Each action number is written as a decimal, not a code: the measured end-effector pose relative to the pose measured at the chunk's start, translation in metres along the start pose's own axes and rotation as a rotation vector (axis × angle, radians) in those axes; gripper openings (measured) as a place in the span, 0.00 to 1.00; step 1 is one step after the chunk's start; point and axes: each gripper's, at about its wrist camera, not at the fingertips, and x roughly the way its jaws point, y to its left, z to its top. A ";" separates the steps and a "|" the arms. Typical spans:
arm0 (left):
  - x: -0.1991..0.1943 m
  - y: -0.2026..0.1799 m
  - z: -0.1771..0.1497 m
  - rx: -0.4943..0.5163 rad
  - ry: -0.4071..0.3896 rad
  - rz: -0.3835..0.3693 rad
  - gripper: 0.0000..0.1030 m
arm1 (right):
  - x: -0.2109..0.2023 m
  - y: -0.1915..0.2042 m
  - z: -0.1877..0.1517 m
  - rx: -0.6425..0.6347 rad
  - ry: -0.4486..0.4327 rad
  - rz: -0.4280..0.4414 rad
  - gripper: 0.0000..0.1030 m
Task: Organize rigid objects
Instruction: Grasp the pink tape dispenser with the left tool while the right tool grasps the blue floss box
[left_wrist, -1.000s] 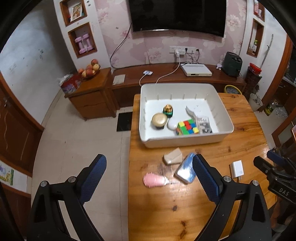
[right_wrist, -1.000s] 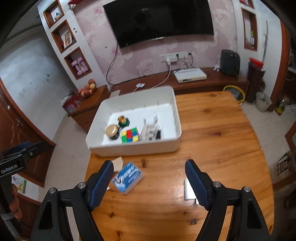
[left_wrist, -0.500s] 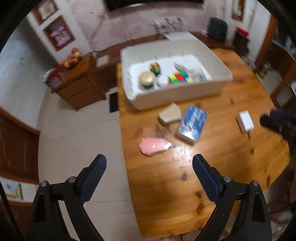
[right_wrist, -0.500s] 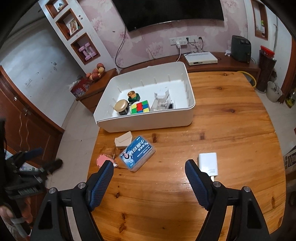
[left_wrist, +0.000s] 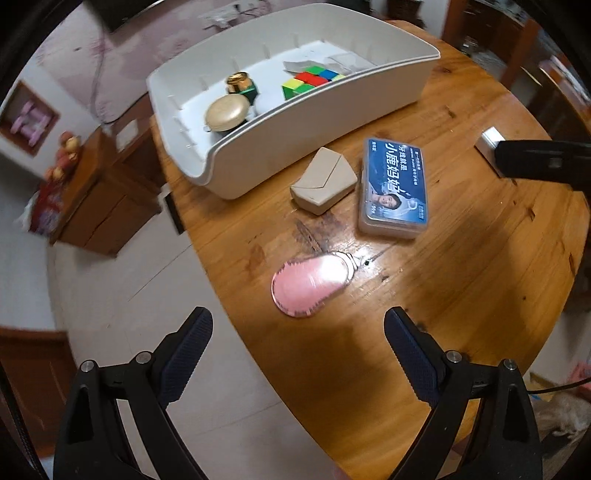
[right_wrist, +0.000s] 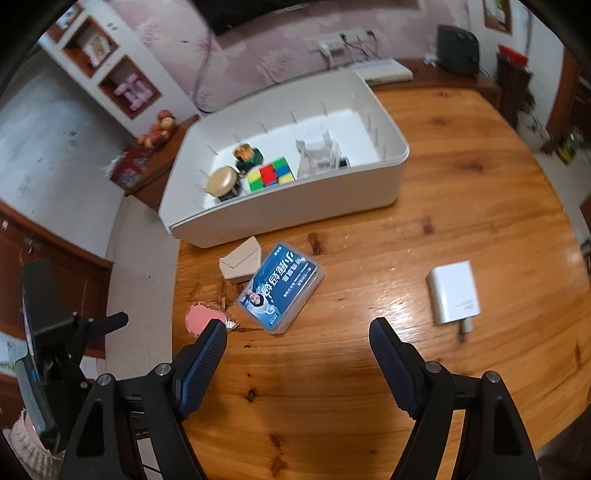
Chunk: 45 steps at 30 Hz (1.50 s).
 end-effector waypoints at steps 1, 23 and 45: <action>0.004 0.003 0.001 0.018 -0.001 -0.018 0.92 | 0.007 0.002 0.002 0.012 0.008 -0.012 0.78; 0.060 0.001 0.004 0.391 0.007 -0.182 0.91 | 0.127 0.021 0.014 0.226 0.159 -0.308 0.60; 0.056 -0.024 -0.015 0.333 0.046 -0.226 0.53 | 0.092 -0.023 -0.046 0.349 0.125 -0.239 0.60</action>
